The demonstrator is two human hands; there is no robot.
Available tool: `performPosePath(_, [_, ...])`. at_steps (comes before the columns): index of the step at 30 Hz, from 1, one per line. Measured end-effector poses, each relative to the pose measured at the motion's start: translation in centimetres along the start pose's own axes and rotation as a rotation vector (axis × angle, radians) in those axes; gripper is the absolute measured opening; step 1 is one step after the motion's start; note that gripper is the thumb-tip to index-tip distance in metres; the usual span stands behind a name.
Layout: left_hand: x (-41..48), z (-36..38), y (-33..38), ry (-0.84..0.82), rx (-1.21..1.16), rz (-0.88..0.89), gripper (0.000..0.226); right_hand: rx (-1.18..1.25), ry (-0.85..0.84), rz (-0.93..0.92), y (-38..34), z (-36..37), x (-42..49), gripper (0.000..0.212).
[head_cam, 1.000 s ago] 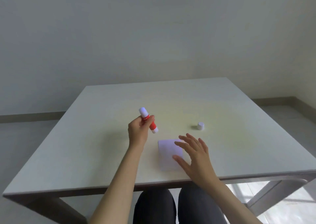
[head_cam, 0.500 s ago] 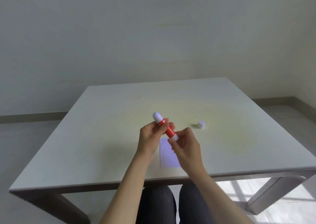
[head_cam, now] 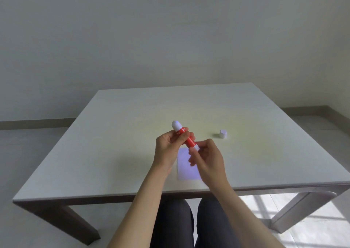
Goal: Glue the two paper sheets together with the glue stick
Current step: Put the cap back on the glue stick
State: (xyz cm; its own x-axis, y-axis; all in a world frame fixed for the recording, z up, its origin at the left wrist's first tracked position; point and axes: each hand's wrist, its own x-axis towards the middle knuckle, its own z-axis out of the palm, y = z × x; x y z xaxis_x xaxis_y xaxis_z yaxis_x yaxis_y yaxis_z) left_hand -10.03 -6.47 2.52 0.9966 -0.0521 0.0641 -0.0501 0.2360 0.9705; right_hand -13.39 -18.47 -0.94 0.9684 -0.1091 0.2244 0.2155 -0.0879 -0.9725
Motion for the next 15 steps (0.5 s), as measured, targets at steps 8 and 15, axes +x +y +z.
performPosePath(8, [-0.3,-0.4,-0.1,0.034,0.061,0.012,0.007,0.47,-0.228,0.538,-0.8,-0.4,0.5,0.049])
performPosePath(15, [0.0,0.2,-0.2,0.156,0.134,0.011,0.006,-0.164,0.051,-0.005,-0.5,0.1,-0.2,0.015])
